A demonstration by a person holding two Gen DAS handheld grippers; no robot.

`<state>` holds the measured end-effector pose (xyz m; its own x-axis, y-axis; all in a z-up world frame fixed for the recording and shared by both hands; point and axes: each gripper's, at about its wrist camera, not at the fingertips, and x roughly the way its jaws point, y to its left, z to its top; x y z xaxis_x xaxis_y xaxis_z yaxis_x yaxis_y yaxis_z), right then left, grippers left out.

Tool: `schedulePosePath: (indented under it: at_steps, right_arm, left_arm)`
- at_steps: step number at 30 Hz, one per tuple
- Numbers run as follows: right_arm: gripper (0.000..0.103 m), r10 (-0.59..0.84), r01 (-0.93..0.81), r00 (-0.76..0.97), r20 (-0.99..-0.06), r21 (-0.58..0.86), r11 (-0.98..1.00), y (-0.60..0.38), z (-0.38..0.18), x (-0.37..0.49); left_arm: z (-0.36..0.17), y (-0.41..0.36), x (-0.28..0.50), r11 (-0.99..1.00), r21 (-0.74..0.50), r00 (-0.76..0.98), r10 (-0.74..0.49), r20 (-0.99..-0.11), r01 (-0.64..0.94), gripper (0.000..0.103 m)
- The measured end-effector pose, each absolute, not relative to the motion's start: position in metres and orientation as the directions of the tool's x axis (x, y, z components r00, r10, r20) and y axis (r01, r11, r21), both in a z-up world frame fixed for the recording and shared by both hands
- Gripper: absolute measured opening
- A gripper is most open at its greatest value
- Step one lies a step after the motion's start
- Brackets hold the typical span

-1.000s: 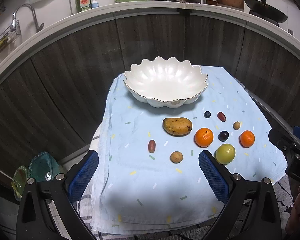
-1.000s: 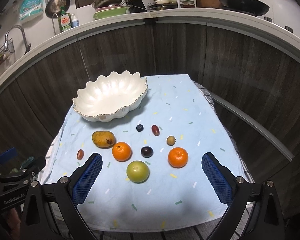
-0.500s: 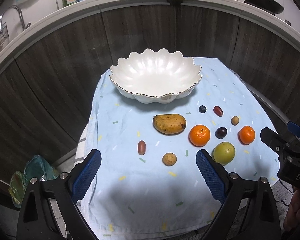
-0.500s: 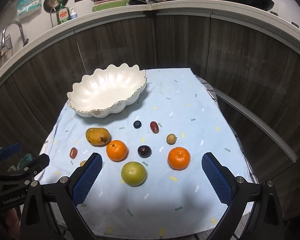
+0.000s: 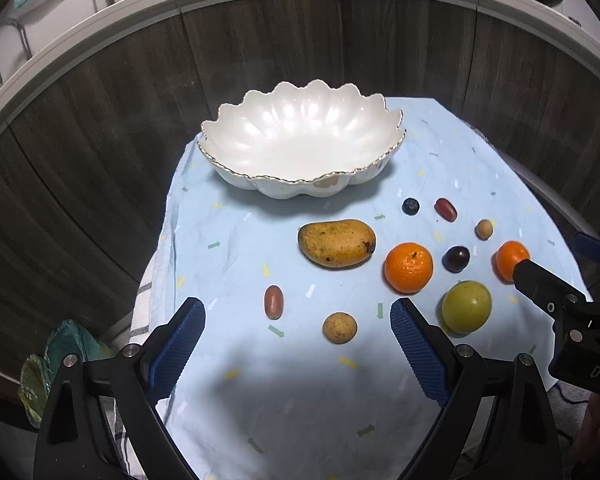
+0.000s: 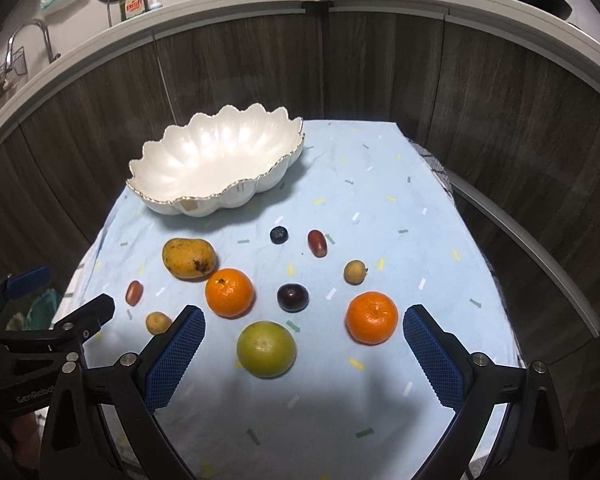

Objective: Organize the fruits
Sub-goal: 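Close the left tool on the small brown fruit while the right tool grasps the green fruit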

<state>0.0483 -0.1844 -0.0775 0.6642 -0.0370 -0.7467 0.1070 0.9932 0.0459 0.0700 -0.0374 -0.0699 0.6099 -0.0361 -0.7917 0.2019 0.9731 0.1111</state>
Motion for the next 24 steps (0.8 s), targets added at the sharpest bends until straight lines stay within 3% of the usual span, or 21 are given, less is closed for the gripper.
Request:
schedulePosePath:
  at_steps: [19, 24]
  right_arm:
    - [0.094, -0.026, 0.060, 0.587, -0.809, 0.011, 0.998, -0.167, -0.119, 0.074]
    - [0.088, -0.019, 0.053, 0.566, -0.824, 0.014, 0.998, -0.166, -0.128, 0.078]
  left_arm:
    - [-0.120, -0.042, 0.084, 0.959, 0.100, 0.548, -0.066, -0.834, 0.267, 0.084]
    - [-0.128, -0.045, 0.087, 0.953, 0.101, 0.541, -0.073, -0.838, 0.286, 0.080]
